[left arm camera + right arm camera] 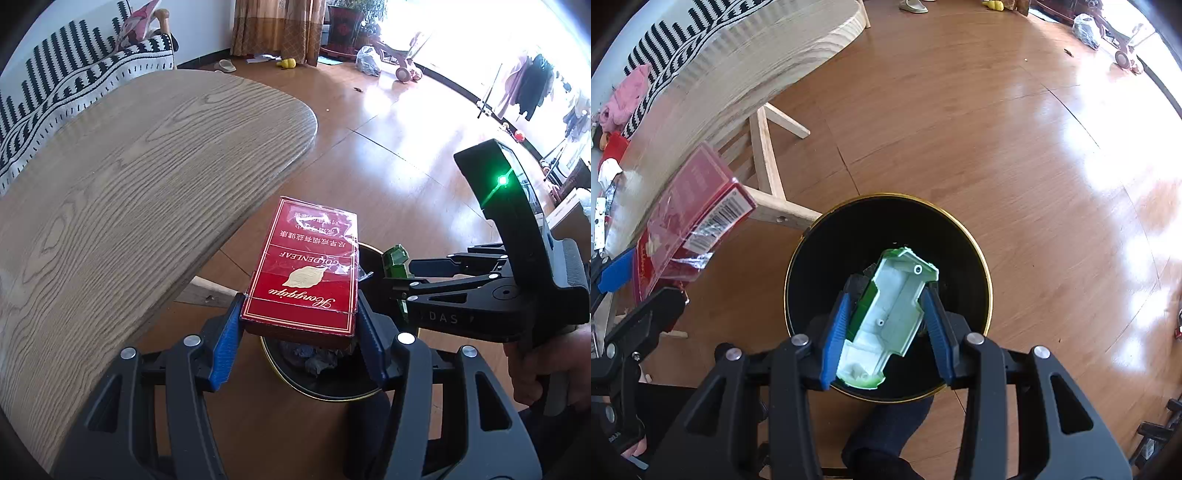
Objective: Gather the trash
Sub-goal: 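Carry box and tray to the bin and release both into it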
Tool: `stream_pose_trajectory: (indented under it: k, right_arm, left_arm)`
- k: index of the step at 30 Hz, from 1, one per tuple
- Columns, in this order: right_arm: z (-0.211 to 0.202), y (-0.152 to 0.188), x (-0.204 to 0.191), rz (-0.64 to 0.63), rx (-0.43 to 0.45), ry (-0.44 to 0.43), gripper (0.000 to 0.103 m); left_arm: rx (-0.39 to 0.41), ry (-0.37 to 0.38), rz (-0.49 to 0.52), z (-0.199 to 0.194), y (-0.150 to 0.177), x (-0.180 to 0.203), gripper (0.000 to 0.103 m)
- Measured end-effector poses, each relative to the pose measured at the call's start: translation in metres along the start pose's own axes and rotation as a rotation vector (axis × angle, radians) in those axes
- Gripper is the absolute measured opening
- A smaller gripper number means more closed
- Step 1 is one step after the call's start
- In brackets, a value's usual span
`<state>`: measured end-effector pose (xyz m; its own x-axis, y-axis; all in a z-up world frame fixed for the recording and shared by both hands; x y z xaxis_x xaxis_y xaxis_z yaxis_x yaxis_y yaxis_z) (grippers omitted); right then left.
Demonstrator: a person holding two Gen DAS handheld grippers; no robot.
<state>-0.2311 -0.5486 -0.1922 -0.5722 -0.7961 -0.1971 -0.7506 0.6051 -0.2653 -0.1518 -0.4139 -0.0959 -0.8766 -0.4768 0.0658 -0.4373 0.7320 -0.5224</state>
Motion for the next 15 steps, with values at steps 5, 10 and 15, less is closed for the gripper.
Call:
stream_pose_trajectory:
  k: [5,10,15]
  right_arm:
    - [-0.004,-0.003,0.003,0.015,0.031,-0.004,0.078]
    - [-0.009,-0.005,0.007,0.040,0.048,0.000,0.078]
    - [-0.014,-0.006,0.020,0.087,0.065,0.023,0.079]
  left_arm:
    - [-0.007,-0.004,-0.002,0.000,0.002,0.001,0.056]
    - [-0.017,-0.004,-0.004,0.001,0.000,0.002,0.056]
    - [-0.064,0.042,-0.008,0.012,0.004,0.009,0.056]
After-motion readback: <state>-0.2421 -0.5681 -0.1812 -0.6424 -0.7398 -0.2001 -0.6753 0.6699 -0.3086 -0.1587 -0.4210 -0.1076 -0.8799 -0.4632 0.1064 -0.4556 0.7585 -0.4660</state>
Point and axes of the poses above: each gripper's, at about its wrist camera, not at the fingertips, and z roughly the way its jaws point, x to its right, y to its underside, the point moved 1 cm from there along z, roughly the way its jaws point, and after that the axes turned 2 degrees about x, right-handed, at the moved point
